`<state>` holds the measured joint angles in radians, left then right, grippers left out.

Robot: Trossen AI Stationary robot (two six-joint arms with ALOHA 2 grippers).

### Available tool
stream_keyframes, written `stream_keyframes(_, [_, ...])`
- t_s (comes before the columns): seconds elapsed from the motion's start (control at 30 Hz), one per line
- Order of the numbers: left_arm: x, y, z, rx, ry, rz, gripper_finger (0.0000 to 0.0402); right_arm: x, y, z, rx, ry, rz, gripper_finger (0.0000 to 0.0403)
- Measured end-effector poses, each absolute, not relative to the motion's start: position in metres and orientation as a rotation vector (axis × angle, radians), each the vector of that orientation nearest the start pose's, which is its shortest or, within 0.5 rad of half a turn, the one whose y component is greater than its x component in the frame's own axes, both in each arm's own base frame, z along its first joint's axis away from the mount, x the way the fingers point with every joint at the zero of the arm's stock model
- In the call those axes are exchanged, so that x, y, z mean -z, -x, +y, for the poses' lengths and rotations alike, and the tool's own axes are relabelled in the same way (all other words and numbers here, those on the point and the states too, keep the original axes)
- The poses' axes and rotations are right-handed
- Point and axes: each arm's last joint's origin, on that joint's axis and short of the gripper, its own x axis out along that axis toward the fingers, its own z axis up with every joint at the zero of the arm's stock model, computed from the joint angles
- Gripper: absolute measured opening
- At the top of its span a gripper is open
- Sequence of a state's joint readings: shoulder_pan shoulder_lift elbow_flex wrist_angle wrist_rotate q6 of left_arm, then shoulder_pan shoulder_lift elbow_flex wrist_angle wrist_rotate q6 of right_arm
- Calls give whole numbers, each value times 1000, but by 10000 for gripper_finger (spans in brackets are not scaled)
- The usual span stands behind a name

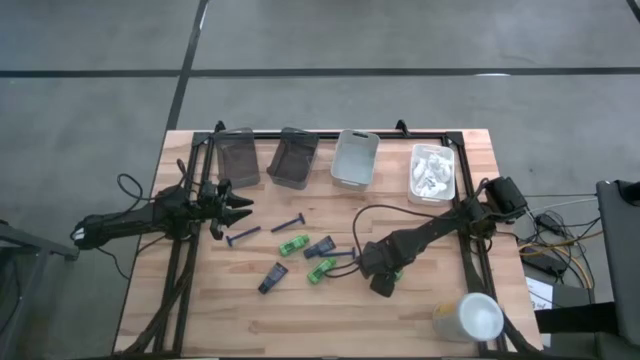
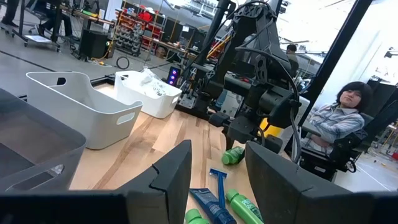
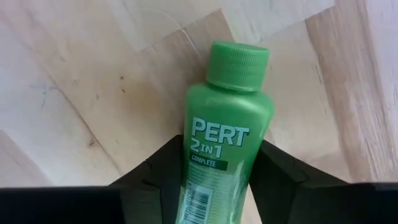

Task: Pick & Place Travel size toiletries
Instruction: Put the green shampoo into the gray bin

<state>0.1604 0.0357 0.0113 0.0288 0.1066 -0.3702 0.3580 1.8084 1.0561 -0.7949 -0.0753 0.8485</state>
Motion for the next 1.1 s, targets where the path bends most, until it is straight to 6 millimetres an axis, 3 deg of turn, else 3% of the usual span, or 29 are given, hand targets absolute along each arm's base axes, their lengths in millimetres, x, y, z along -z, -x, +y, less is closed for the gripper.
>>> stream_keyframes(0.27, [-167, -98, 13, -52, 370, -14, 156, -157, -282, 107, 245, -418, 1509, 169])
stream_keyframes(1.1, [-167, -98, 13, -54, 370, -14, 156, -245, -279, 66, 107, -471, 1053, 155])
